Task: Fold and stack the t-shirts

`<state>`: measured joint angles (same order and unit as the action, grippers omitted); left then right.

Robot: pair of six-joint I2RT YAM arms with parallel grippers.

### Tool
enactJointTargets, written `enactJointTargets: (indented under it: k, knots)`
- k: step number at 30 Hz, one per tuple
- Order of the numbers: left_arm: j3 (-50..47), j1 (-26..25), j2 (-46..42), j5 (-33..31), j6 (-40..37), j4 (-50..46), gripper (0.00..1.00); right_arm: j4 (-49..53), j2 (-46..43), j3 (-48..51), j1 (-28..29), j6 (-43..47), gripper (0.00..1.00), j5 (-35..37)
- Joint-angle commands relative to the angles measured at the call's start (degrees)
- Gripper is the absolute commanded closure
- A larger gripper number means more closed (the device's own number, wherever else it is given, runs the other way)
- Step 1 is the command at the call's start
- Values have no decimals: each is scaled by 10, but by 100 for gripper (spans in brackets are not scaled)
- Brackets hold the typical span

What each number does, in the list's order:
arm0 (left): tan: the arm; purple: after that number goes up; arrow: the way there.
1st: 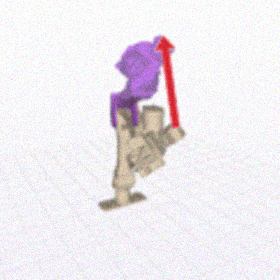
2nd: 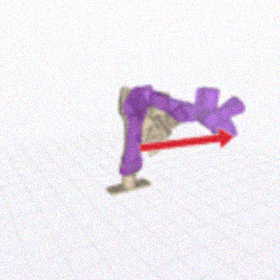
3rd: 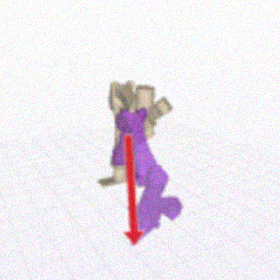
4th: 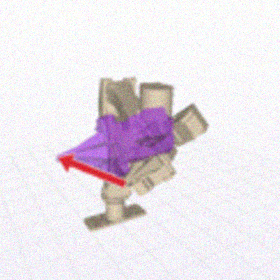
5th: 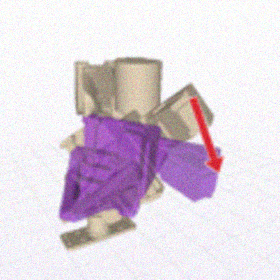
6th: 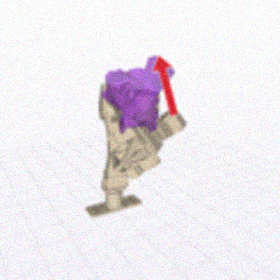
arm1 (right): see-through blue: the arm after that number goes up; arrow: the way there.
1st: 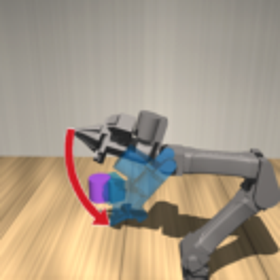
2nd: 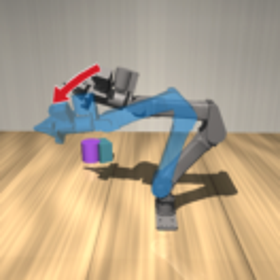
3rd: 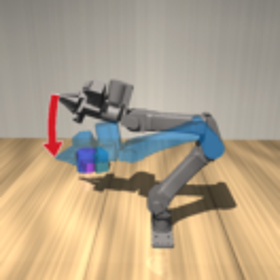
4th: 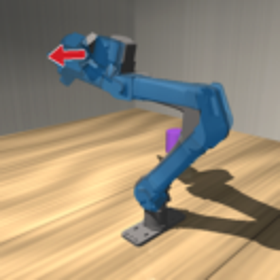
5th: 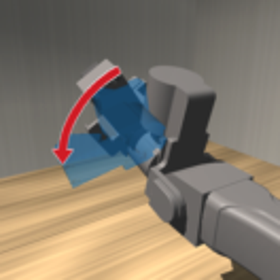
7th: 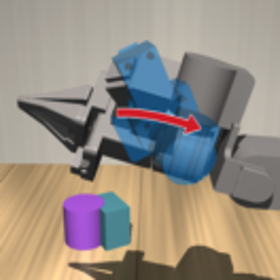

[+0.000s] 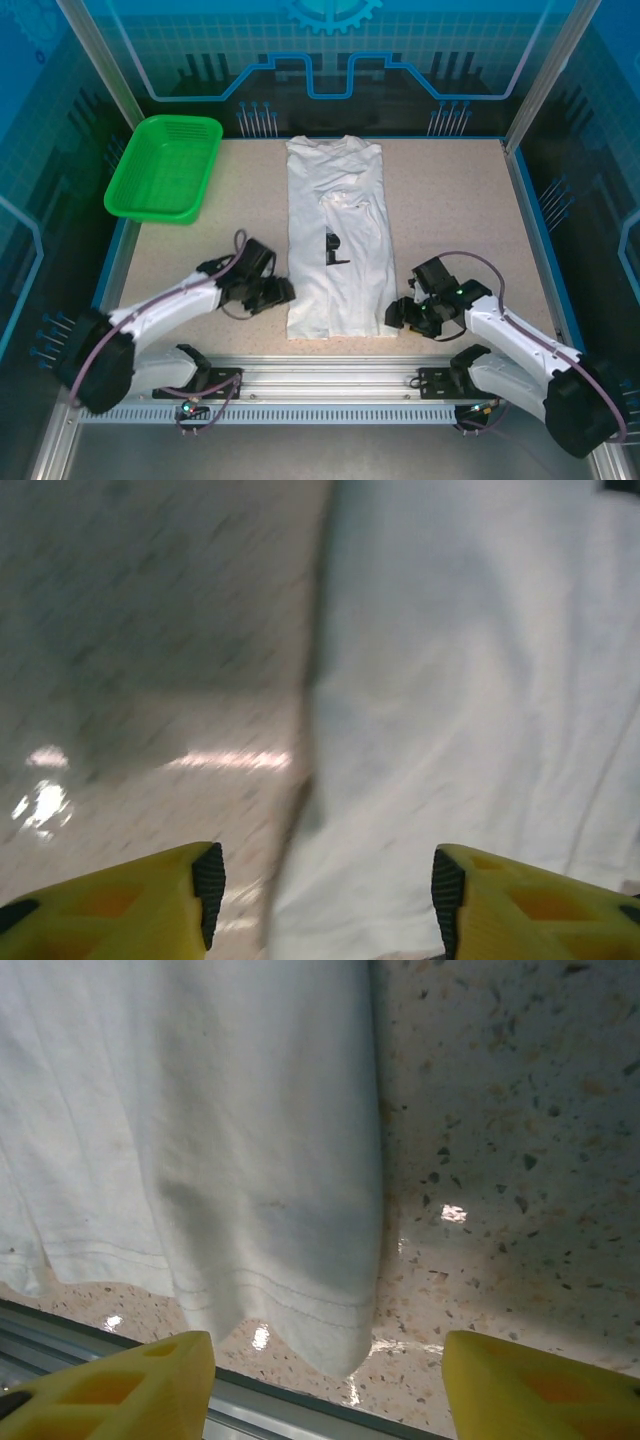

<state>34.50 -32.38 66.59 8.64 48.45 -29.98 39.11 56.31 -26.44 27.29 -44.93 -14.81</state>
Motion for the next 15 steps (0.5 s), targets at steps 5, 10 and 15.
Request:
enactJointTargets:
  k: [5,10,15]
  knots:
    - [-122,-8,-101,100,87,53,54,-41,13,40,-10,6,49,-66]
    - [-136,-42,-64,127,101,107,57,-54,9,44,-7,6,54,-90]
    - [-141,-59,-39,143,108,154,58,-48,16,40,-4,9,58,-77]
